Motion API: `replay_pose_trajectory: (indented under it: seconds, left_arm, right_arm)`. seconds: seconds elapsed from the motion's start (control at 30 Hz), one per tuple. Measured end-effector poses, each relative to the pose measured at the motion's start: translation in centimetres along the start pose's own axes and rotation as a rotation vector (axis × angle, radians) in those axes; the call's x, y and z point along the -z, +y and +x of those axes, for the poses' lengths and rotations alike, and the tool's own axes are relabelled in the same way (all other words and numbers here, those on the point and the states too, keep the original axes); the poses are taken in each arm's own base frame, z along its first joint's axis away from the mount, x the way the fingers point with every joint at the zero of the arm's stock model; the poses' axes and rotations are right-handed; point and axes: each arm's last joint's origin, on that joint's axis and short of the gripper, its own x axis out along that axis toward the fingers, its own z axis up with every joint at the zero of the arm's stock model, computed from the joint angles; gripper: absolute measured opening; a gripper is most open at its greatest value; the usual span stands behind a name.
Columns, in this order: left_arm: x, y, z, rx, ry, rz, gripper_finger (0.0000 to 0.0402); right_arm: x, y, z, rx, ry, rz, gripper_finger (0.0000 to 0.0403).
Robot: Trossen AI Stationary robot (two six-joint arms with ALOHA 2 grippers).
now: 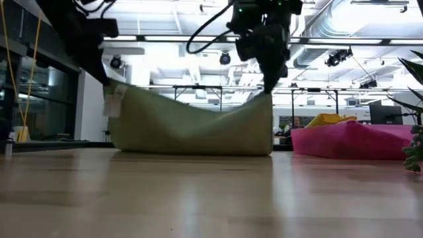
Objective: Fold microfiber towels
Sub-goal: Fold the light green microfiber cloth
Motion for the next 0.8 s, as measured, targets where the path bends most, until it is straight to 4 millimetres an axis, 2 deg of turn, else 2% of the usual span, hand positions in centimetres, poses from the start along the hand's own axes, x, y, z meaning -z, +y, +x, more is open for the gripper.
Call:
replay_pose_trajectory:
  seconds: [0.1, 0.2, 0.33, 0.57, 0.8]
  left_arm:
    - [0.4, -1.5, -0.1, 0.051, 0.005, -0.037, 0.0]
    - [0.9, -3.0, 0.2, 0.105, 0.036, -0.087, 0.0]
    - [2.1, -5.2, 0.7, 0.166, 0.123, -0.126, 0.0]
    - [4.2, -8.7, 1.6, 0.173, 0.285, -0.147, 0.0]
    - [6.1, -11.2, 0.8, 0.244, 0.42, -0.175, 0.0]
  right_arm:
    - [1.0, 1.5, 2.0, -0.04, 0.037, 0.0, 0.0]
    - [1.8, 2.4, 3.0, -0.056, 0.074, 0.005, 0.0]
    - [2.4, 3.2, 3.8, -0.072, 0.102, 0.006, 0.0]
    - [3.3, 4.1, 5.5, -0.19, 0.139, 0.035, 0.0]
    - [4.8, 5.9, 6.2, -0.321, 0.248, 0.009, 0.0]
